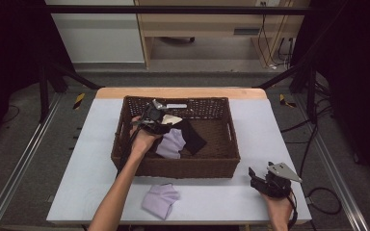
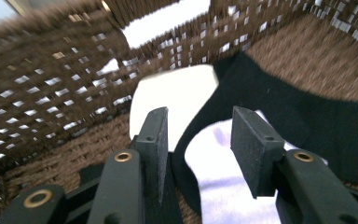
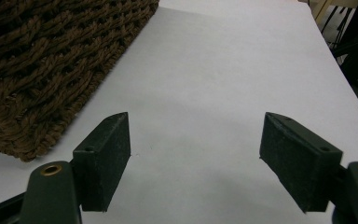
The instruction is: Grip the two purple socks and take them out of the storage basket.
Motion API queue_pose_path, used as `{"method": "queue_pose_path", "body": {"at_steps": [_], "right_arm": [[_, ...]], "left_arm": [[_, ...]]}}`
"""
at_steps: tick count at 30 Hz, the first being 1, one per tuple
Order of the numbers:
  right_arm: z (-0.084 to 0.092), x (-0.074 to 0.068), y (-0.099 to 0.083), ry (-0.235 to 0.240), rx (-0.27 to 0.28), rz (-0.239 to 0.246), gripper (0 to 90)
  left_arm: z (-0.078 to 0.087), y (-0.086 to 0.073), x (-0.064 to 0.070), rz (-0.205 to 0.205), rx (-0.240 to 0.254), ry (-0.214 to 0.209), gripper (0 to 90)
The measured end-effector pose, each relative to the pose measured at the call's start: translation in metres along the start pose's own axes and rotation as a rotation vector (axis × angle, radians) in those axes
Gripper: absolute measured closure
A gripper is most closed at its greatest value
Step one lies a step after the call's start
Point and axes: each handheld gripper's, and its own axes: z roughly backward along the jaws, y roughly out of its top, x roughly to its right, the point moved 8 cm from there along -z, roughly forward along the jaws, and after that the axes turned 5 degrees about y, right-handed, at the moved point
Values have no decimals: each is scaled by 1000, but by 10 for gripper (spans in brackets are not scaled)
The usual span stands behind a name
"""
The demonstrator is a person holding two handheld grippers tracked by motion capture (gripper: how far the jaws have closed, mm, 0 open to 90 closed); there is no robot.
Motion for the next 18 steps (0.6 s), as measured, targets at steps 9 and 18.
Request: {"method": "queue_pose_path", "body": {"at_steps": [9, 18], "right_arm": [[0, 0, 0, 0, 0, 1, 248], [0, 0, 0, 0, -1, -1, 247]], "left_arm": [[-13, -13, 3, -9, -112, -27, 583], [-20, -21, 6, -40, -181, -37, 584]]}}
